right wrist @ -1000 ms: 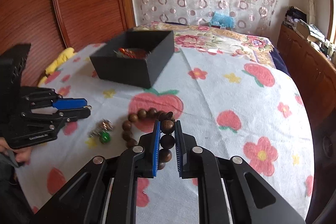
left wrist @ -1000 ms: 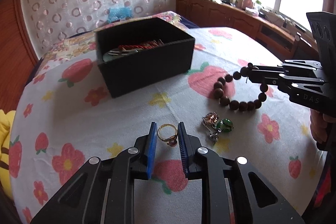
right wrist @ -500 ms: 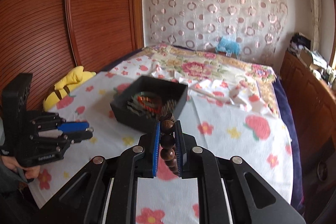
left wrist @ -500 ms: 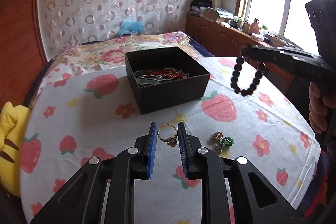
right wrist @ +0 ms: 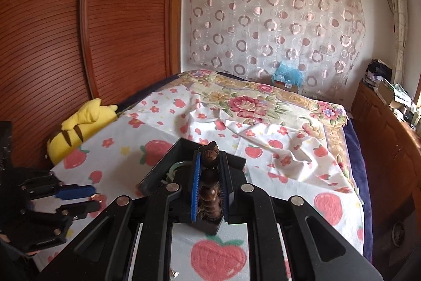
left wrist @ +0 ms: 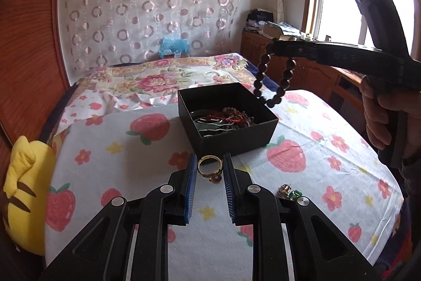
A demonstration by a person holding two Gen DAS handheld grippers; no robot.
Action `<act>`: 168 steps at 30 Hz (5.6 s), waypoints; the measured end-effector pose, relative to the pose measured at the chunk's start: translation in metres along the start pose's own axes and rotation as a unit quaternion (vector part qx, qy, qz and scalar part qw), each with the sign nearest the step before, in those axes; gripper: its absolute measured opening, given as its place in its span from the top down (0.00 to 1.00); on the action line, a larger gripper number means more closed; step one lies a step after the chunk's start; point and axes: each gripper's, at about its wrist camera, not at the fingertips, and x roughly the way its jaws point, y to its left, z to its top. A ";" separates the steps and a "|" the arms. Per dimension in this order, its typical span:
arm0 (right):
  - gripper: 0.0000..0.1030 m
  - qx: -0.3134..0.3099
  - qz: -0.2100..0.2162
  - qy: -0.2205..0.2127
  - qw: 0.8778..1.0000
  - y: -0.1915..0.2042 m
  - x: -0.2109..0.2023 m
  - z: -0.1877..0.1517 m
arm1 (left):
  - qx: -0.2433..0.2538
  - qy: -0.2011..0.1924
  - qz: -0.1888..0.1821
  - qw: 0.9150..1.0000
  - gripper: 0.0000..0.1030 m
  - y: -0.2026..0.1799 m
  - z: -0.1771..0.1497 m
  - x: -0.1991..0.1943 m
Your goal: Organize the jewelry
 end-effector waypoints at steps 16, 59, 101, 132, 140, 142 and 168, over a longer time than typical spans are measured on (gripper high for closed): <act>0.66 0.036 0.004 0.029 0.999 -0.019 0.029 -0.016 | 0.002 -0.001 0.010 1.000 0.82 0.005 0.022 0.019; 0.66 0.014 0.066 0.109 0.992 0.012 0.003 -0.131 | 0.014 0.014 0.014 1.000 0.23 -0.008 0.018 0.048; 0.96 0.041 0.120 0.150 0.981 0.000 -0.020 -0.156 | 0.037 0.066 -0.021 0.997 0.18 -0.031 -0.034 0.039; 0.96 0.049 0.063 0.106 0.991 -0.026 -0.043 -0.154 | 0.111 0.121 -0.072 0.984 0.84 -0.105 -0.043 0.074; 0.96 0.045 0.062 0.104 0.992 -0.025 -0.041 -0.148 | 0.092 0.091 -0.064 0.990 0.86 -0.092 -0.033 0.060; 0.96 0.044 0.061 0.101 0.992 -0.025 -0.041 -0.145 | 0.087 0.077 -0.060 0.991 0.86 -0.086 -0.026 0.052; 0.96 0.047 0.066 0.067 0.994 -0.020 0.038 -0.037 | 0.040 -0.010 0.008 0.999 0.86 -0.015 0.070 0.026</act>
